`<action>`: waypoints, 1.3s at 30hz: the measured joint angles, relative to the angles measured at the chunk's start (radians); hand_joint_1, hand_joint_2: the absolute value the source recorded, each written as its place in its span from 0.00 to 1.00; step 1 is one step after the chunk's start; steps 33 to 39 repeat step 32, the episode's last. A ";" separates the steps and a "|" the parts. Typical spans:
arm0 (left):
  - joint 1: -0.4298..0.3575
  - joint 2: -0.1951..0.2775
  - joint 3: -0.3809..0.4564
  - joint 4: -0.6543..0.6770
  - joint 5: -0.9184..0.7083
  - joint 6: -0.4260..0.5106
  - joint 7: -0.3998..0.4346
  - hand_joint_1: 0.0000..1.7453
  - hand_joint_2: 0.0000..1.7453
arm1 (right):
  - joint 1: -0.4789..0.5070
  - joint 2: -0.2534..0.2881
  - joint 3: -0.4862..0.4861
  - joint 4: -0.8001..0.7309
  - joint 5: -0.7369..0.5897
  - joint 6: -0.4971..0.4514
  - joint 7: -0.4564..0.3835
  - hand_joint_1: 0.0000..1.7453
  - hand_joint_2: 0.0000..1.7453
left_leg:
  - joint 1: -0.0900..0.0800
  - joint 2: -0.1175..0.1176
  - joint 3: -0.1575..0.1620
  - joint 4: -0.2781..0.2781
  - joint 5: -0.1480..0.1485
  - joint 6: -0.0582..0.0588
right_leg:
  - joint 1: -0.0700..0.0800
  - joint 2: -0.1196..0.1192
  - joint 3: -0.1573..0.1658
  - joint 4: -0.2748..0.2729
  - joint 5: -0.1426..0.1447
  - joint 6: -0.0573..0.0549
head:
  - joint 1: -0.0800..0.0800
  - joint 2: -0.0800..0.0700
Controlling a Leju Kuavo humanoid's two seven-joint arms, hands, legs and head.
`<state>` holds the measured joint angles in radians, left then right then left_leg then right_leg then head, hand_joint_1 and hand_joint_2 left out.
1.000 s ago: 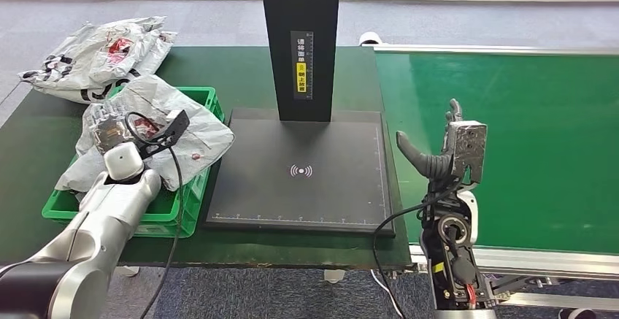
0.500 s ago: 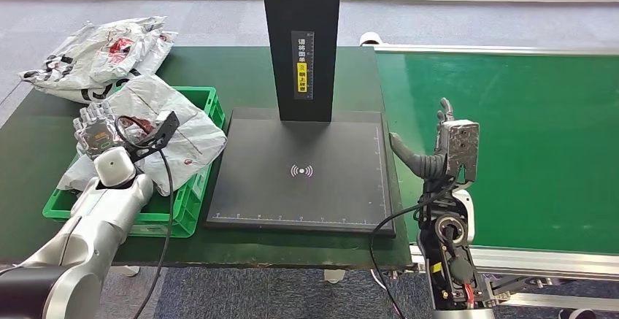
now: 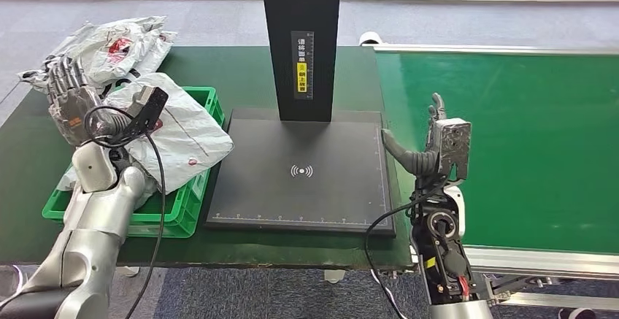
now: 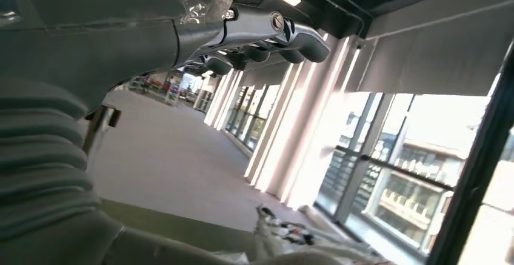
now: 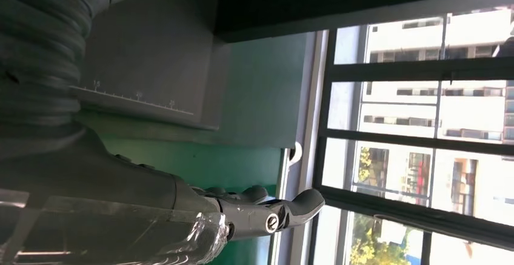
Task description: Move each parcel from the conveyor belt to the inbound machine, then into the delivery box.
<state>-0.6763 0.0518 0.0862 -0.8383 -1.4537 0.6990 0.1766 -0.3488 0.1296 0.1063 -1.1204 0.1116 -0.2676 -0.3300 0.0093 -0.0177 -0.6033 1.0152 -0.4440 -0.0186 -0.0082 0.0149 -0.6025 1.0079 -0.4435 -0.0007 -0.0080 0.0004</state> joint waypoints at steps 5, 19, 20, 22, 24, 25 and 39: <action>0.069 -0.045 0.068 -0.195 0.050 0.001 -0.128 0.00 0.00 | -0.025 0.000 0.021 0.057 -0.018 0.001 -0.025 0.00 1.00 | 0.000 -0.001 -0.001 0.000 0.000 0.000 | 0.000 0.000 0.000 0.000 0.000 0.000 | 0.000 0.000; 0.025 -0.147 0.119 -0.169 0.877 -0.193 -0.538 0.00 1.00 | -0.124 0.015 0.086 0.149 -0.043 0.007 -0.064 0.00 0.00 | 0.000 -0.002 -0.001 0.001 0.002 -0.001 | 0.001 -0.002 -0.001 0.000 0.002 -0.001 | 0.000 0.000; 0.019 -0.159 0.102 -0.153 0.910 -0.210 -0.556 0.00 1.00 | -0.136 0.019 0.094 0.152 -0.040 0.008 -0.064 0.00 0.25 | 0.000 -0.003 -0.001 0.001 0.002 -0.001 | 0.001 -0.003 0.000 0.000 0.002 0.000 | 0.000 0.000; 0.008 -0.180 0.067 -0.123 0.936 -0.215 -0.574 0.00 1.00 | -0.152 0.027 0.106 0.157 -0.038 0.009 -0.063 0.00 0.75 | 0.000 -0.003 -0.001 0.001 0.002 0.000 | 0.000 -0.003 0.000 0.000 0.002 0.000 | 0.000 0.000; -0.001 -0.198 0.039 -0.100 0.957 -0.218 -0.588 0.00 1.00 | -0.161 0.033 0.116 0.161 -0.037 0.007 -0.062 0.00 1.00 | 0.000 -0.001 -0.001 0.001 0.002 0.000 | -0.001 -0.002 -0.001 0.000 0.002 0.000 | 0.000 0.000; -0.007 -0.206 0.026 -0.090 0.970 -0.222 -0.598 0.00 1.00 | -0.163 0.035 0.119 0.163 -0.035 0.006 -0.063 0.00 1.00 | 0.000 -0.001 -0.001 0.001 0.002 0.000 | -0.001 -0.001 -0.001 0.000 0.003 0.001 | 0.000 0.000; -0.036 -0.276 -0.073 -0.016 1.081 -0.289 -0.664 0.00 1.00 | -0.161 0.043 0.133 0.149 -0.005 -0.021 -0.065 0.00 1.00 | -0.001 -0.004 -0.003 0.002 0.002 0.001 | -0.001 -0.004 -0.001 -0.001 0.003 0.001 | 0.000 0.000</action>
